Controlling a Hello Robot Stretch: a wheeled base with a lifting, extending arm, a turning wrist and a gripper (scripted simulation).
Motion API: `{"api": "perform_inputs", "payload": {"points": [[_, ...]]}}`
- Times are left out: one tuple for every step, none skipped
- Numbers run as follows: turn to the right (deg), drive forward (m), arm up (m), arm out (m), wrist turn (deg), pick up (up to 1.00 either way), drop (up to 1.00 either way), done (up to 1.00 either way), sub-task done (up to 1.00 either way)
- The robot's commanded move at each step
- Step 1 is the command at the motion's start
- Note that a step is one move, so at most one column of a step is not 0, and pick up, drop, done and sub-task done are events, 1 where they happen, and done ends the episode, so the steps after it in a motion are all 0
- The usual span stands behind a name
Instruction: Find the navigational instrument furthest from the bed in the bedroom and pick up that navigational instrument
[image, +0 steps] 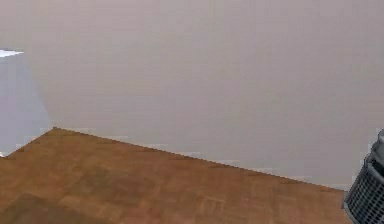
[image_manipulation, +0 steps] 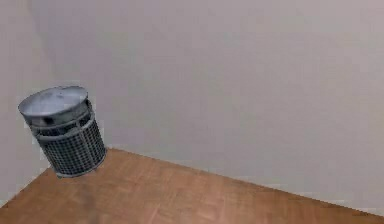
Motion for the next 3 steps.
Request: {"api": "perform_inputs", "payload": {"points": [[-45.0,0.00,0.00,0.00,0.0,0.00,0.00,0.00,0.00],[-45.0,0.00,0.00,0.00,0.0,0.00,0.00,0.00,0.00],[-45.0,0.00,0.00,0.00,0.0,0.00,0.00,0.00,0.00]]}}
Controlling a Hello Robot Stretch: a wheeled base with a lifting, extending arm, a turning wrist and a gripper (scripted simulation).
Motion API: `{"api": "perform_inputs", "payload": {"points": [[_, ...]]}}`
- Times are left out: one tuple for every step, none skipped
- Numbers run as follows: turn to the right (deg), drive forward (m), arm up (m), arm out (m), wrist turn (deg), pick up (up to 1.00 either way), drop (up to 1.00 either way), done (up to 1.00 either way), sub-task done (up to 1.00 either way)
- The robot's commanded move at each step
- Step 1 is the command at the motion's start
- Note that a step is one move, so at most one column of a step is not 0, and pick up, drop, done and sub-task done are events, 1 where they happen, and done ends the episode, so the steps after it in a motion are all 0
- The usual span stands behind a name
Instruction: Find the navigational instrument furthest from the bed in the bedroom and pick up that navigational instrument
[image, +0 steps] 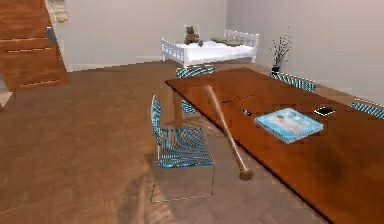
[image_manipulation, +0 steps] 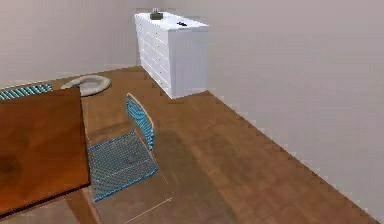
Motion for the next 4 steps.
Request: {"api": "perform_inputs", "payload": {"points": [[-18.0,0.00,0.00,0.00,0.0,0.00,0.00,0.00,0.00],[45.0,0.00,0.00,0.00,0.0,0.00,0.00,0.00,0.00],[45.0,0.00,0.00,0.00,0.0,0.00,0.00,0.00,0.00],[6.0,0.00,0.00,0.00,0.0,0.00,0.00,0.00,0.00]]}}
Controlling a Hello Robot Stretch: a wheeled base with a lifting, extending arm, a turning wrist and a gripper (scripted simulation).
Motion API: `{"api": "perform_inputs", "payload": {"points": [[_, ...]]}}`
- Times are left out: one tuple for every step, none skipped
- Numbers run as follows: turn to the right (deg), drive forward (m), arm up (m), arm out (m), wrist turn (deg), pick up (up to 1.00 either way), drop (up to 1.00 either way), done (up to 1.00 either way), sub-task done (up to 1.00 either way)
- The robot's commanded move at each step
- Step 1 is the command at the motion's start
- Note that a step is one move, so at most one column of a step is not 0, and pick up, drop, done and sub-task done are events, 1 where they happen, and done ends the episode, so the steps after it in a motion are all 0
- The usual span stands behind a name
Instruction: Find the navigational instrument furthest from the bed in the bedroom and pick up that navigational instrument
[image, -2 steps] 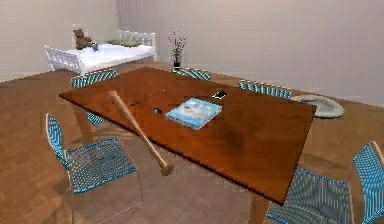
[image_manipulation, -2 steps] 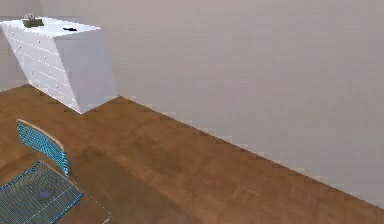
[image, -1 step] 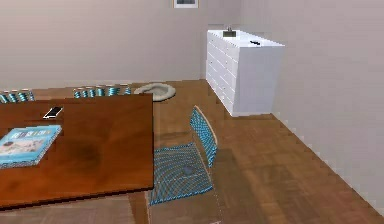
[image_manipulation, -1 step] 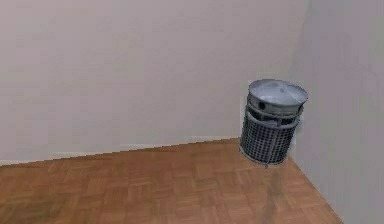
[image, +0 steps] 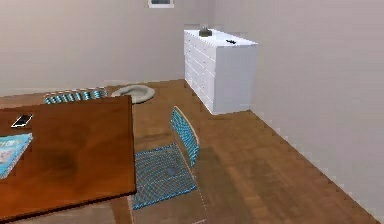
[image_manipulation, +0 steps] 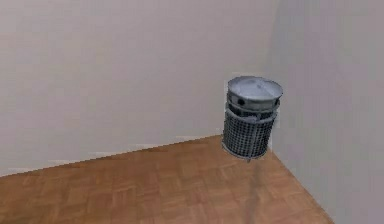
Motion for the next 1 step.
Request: {"api": "perform_inputs", "payload": {"points": [[0.0,0.50,0.00,0.00,0.0,0.00,0.00,0.00,0.00]]}}
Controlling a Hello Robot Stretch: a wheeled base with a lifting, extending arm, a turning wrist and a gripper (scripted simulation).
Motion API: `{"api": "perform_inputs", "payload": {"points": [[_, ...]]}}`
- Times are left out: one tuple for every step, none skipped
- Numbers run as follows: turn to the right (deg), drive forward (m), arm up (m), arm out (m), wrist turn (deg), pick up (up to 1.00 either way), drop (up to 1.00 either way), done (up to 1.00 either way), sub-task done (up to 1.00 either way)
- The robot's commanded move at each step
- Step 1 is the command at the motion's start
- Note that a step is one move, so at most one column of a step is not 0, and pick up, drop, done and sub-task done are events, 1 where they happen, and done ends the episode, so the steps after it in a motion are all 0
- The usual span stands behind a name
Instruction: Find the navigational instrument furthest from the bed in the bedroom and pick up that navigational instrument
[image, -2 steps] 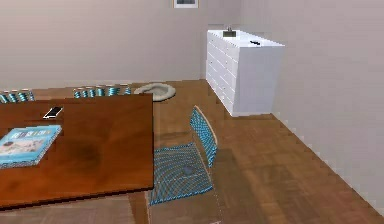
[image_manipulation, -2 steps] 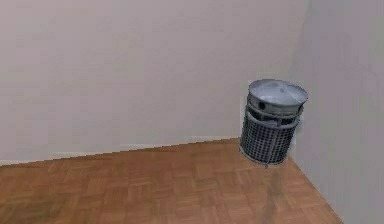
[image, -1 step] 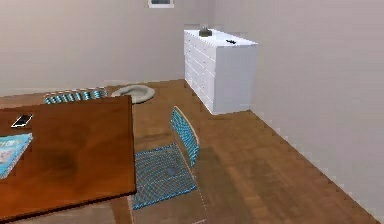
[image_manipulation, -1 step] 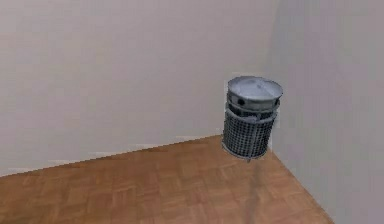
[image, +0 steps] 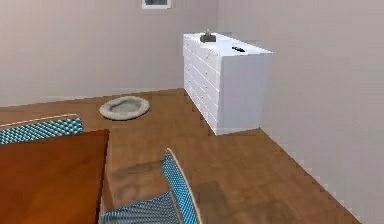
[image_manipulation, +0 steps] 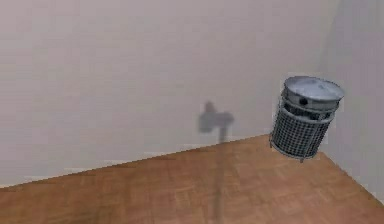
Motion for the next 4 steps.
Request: {"api": "perform_inputs", "payload": {"points": [[-45.0,0.00,0.00,0.00,0.0,0.00,0.00,0.00,0.00],[-45.0,0.00,0.00,0.00,0.0,0.00,0.00,0.00,0.00],[-12.0,0.00,0.00,0.00,0.0,0.00,0.00,0.00,0.00],[-3.0,0.00,0.00,0.00,0.0,0.00,0.00,0.00,0.00]]}}
